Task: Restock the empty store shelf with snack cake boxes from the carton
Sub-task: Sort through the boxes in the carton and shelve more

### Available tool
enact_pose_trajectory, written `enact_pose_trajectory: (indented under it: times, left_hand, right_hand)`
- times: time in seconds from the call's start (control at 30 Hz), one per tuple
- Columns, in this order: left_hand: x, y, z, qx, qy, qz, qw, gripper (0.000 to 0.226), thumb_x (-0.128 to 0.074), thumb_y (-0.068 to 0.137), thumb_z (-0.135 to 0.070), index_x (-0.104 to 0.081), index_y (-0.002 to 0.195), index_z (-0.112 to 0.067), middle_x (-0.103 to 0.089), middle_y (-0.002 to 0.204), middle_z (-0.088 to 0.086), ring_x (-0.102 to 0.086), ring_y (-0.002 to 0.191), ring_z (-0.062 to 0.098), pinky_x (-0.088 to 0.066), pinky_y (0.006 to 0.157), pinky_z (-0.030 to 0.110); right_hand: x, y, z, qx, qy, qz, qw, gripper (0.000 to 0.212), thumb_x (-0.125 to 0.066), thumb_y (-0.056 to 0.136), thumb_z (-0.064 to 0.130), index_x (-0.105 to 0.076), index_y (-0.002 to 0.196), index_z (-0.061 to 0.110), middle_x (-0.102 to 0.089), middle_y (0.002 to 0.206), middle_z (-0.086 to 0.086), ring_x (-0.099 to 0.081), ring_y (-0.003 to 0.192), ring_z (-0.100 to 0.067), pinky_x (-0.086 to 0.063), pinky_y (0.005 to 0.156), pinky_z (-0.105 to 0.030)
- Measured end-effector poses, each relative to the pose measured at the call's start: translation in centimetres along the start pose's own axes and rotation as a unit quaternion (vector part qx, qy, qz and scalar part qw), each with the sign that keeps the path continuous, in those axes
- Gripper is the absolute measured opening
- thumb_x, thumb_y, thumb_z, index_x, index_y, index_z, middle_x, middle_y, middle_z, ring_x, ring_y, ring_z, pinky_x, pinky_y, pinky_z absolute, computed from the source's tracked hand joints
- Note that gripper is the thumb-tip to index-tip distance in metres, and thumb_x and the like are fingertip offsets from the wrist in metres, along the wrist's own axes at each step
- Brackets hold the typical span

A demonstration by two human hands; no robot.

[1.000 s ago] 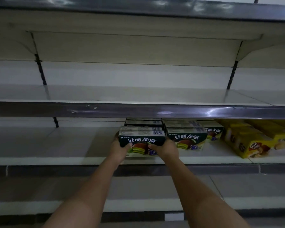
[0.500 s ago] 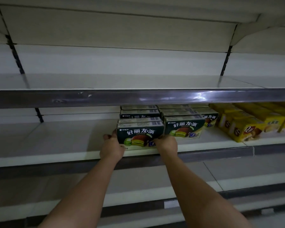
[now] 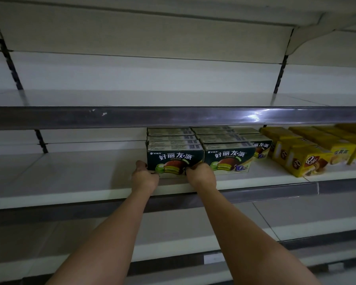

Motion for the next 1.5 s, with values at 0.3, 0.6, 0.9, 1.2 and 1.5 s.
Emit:
enact_pose_trajectory:
  times: [0.3,0.6,0.9,1.2,1.5]
  left_hand:
    - [0.2,-0.2,-0.6,0.018,-0.009,0.014,1.0,0.031,-0.056,0.092,-0.011,-0.053,0.121,-0.001,-0.06,0.119,0.02,-0.057,0.107,0.034,-0.047,0.085,0.035]
    - [0.6,-3.8,-2.8,0.021,0.048,-0.03,0.998,0.032,-0.05,0.096,-0.018,-0.051,0.125,-0.004,-0.06,0.117,0.018,-0.058,0.103,0.035,-0.044,0.075,0.034]
    - [-1.3,-8.5,-5.6,-0.032,0.171,0.001,0.985,0.031,-0.048,0.097,-0.025,-0.055,0.124,-0.012,-0.059,0.124,0.012,-0.057,0.109,0.032,-0.045,0.084,0.035]
    - [-3.5,-15.2,-6.4,-0.211,0.217,0.078,0.95,0.022,-0.047,0.097,-0.021,-0.058,0.115,-0.016,-0.058,0.118,0.005,-0.055,0.104,0.024,-0.049,0.079,0.035]
    - [-10.0,-24.2,-2.4,-0.198,0.232,0.273,0.913,0.022,-0.049,0.096,-0.024,-0.062,0.11,-0.012,-0.065,0.112,0.01,-0.059,0.099,0.028,-0.045,0.079,0.03]
  right_hand:
    - [0.6,-0.8,0.5,0.062,-0.171,0.044,0.982,0.035,-0.047,0.097,0.032,-0.061,0.118,0.007,-0.064,0.116,-0.013,-0.06,0.108,-0.03,-0.045,0.081,-0.032]
    - [3.7,-1.5,-0.8,0.127,-0.237,0.108,0.957,0.033,-0.045,0.096,0.034,-0.059,0.115,0.011,-0.063,0.116,-0.012,-0.059,0.104,-0.03,-0.046,0.084,-0.035]
    - [9.0,-3.0,-3.2,0.123,-0.265,0.093,0.952,0.048,-0.038,0.1,0.045,-0.047,0.133,0.011,-0.057,0.13,-0.012,-0.052,0.119,-0.029,-0.041,0.095,-0.037]
    - [13.6,-9.7,-9.8,0.023,-0.252,0.053,0.966,0.05,-0.034,0.102,0.043,-0.039,0.141,0.012,-0.052,0.137,-0.013,-0.049,0.124,-0.031,-0.038,0.101,-0.038]
    - [17.4,-19.9,-19.9,-0.14,-0.241,0.024,0.96,0.055,-0.032,0.101,0.046,-0.031,0.148,0.016,-0.049,0.142,-0.011,-0.048,0.126,-0.029,-0.042,0.102,-0.039]
Point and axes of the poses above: each hand's wrist, its own y-axis towards the middle knuckle, its own x-axis out of the back of the hand, z = x × y, the point moved 4 cm from there along y, towards the middle knuckle
